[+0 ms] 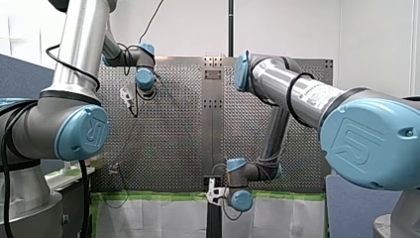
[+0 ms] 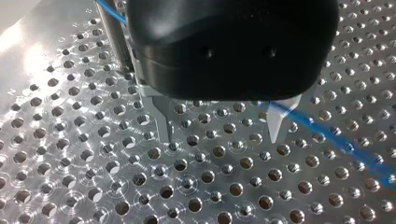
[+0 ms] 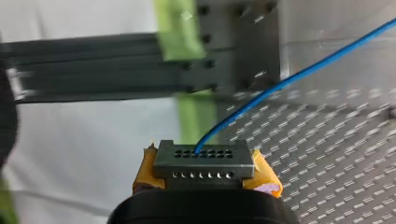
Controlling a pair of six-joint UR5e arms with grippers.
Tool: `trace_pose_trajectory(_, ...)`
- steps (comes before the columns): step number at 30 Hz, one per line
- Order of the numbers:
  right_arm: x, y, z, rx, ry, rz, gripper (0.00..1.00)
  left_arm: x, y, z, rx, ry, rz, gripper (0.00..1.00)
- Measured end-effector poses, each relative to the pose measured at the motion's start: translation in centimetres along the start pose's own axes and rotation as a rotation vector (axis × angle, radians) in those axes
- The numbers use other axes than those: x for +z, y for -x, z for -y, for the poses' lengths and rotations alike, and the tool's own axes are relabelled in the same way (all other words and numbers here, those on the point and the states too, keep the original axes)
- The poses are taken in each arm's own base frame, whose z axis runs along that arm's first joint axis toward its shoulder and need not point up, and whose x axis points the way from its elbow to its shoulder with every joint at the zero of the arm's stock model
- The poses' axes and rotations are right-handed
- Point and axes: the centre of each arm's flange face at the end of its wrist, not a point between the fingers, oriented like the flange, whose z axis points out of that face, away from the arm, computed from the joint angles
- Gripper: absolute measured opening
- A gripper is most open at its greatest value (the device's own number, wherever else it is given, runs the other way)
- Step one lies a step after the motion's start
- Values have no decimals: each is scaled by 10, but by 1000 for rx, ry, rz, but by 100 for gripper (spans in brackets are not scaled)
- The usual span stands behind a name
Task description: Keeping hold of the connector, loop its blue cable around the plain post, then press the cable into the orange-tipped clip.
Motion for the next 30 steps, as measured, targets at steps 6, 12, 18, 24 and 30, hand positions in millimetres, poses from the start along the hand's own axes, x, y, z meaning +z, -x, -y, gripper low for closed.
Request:
trace_pose_trajectory(6, -3, 35, -19, 41, 28, 40, 0, 0, 0, 0, 0, 0, -1, 100)
trace_pose_trajectory(12, -11, 71, -37, 51, 57, 87, 0, 0, 0, 0, 0, -1, -1, 100)
trace_pose_trajectory(18, -17, 94, -50, 50, 85, 121, 0, -2, -1, 2, 2, -3, -5, 100)
trace_pose_trajectory(24, -17, 95, -55, 46, 109, 123, 0, -3, -3, 3, 7, 4, -5, 100)
trace_pose_trajectory(30, -19, 89, -58, 34, 130, 116, 0, -3, -2, 2, 12, 10, -3, 100)
